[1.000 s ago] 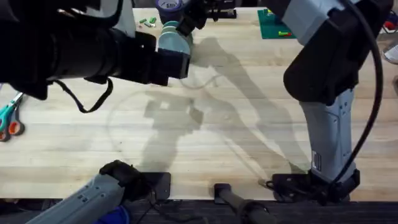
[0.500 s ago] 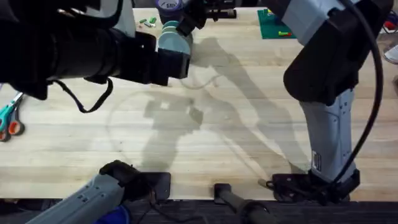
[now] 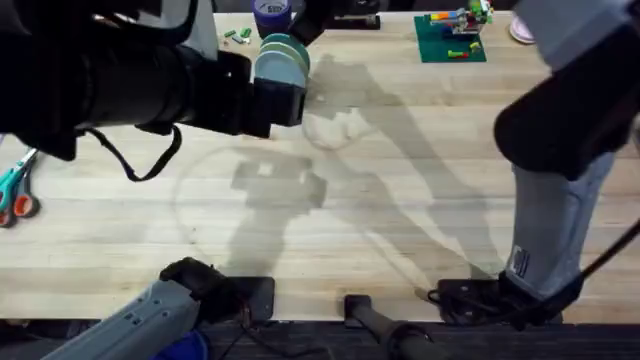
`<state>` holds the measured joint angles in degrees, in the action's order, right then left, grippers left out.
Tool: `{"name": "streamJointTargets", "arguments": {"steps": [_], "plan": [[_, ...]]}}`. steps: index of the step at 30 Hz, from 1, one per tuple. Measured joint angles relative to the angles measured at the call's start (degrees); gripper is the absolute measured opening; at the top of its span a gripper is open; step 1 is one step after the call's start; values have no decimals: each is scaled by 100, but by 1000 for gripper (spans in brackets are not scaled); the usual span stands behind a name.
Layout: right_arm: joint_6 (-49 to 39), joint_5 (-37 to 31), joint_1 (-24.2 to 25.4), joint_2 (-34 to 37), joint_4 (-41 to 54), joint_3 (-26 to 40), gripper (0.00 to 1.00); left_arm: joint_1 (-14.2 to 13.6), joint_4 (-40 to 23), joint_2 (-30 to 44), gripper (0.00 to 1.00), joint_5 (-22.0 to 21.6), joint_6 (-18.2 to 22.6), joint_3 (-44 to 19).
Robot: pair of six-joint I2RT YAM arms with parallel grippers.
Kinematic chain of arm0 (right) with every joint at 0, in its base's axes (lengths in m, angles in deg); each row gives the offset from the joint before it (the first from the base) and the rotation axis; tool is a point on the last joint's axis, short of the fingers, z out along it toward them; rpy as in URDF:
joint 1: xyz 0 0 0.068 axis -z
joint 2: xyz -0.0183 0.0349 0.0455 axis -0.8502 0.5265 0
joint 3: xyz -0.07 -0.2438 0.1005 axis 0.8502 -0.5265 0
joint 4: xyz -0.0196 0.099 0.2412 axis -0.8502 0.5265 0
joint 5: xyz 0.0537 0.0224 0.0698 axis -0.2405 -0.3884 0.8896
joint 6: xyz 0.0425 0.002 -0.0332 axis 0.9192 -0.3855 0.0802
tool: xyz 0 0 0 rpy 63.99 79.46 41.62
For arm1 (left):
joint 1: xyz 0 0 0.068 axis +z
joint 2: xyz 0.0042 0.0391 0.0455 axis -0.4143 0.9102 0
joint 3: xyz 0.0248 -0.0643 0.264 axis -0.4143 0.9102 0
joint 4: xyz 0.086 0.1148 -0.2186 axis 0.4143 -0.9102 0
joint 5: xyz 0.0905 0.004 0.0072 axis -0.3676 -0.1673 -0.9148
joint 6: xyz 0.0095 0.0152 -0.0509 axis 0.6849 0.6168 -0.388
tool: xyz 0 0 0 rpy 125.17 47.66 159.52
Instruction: Pick up the plates from the table one by one and place each into a slot on the dish rack.
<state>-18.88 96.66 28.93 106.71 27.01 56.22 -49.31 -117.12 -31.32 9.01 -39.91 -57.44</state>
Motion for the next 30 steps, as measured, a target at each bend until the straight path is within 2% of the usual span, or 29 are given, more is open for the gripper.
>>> {"name": "streamJointTargets", "arguments": {"steps": [1,2,3,10,19,21,30], "plan": [[20,-1,12,-64,36,0,826,0,0,0,993,0,0,0],[5,-2,23,-130,109,0,939,0,0,0,994,0,0,0],[2,-2,33,-179,183,0,975,0,0,0,994,0,0,0],[4,-90,72,-468,337,0,992,0,0,0,994,0,0,0],[4,-92,320,-1254,310,-104,991,0,0,0,994,0,0,0],[3,-93,393,-1489,163,-388,992,0,0,0,994,0,0,0],[73,-203,650,-2642,-851,-2518,992,0,0,0,993,0,0,0]]}}
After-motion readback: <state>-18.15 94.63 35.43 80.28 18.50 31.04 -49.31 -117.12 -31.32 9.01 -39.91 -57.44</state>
